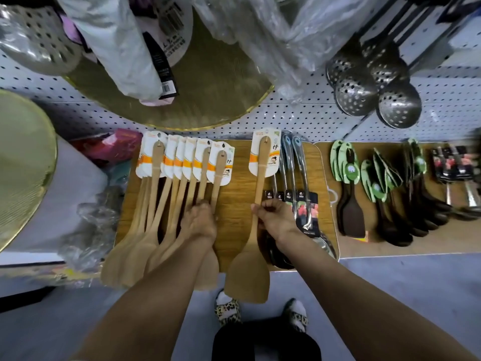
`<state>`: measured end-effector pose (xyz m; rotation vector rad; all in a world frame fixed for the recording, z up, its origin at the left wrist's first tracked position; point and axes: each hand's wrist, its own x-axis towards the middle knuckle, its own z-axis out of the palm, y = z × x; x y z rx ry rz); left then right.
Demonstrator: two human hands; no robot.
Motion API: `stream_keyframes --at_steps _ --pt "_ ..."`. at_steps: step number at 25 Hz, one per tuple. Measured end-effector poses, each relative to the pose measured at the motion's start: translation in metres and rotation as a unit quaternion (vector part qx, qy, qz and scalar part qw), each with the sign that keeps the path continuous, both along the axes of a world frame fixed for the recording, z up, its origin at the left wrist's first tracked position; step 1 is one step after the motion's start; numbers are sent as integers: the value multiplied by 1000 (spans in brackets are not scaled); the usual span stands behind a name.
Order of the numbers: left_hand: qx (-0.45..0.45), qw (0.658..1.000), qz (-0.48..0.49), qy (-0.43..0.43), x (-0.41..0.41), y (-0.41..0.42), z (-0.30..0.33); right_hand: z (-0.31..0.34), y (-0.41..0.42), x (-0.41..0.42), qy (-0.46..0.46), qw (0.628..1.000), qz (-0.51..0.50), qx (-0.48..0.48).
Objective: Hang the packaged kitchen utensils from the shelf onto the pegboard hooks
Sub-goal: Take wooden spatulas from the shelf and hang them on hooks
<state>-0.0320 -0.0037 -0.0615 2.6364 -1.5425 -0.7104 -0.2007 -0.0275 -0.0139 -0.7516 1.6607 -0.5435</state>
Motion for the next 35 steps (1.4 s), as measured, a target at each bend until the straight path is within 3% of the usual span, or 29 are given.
stream_keyframes --at_steps 6,13,20,25,35 --pt "33 975 126 181 -9 16 29 18 14 -32 -31 999 -23 1" --pt "-13 949 127 290 -88 60 85 60 43 -124 -40 996 -47 -69" --pt "-61 926 16 371 -289 102 139 118 116 -328 -35 986 -83 -139" --pt "-104 883 -30 456 -452 115 205 170 151 -489 -28 962 -163 -219" --pt "-121 840 -207 486 -729 32 280 255 130 -757 -41 881 -313 -352"
